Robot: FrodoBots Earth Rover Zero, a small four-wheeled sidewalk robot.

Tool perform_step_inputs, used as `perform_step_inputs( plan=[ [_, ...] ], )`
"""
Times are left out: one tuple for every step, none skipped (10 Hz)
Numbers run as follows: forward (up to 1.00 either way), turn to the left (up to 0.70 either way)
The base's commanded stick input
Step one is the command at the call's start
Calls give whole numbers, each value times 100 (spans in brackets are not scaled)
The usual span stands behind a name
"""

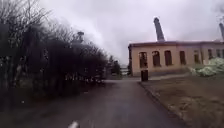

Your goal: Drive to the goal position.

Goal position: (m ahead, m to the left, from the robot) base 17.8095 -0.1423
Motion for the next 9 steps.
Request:
perform_step_inputs(
  plan=[
    [70,0],
    [70,0],
    [70,0],
    [70,0],
    [70,-5],
    [70,-35],
    [70,-35],
    [70,-35],
    [70,-35]
  ],
)
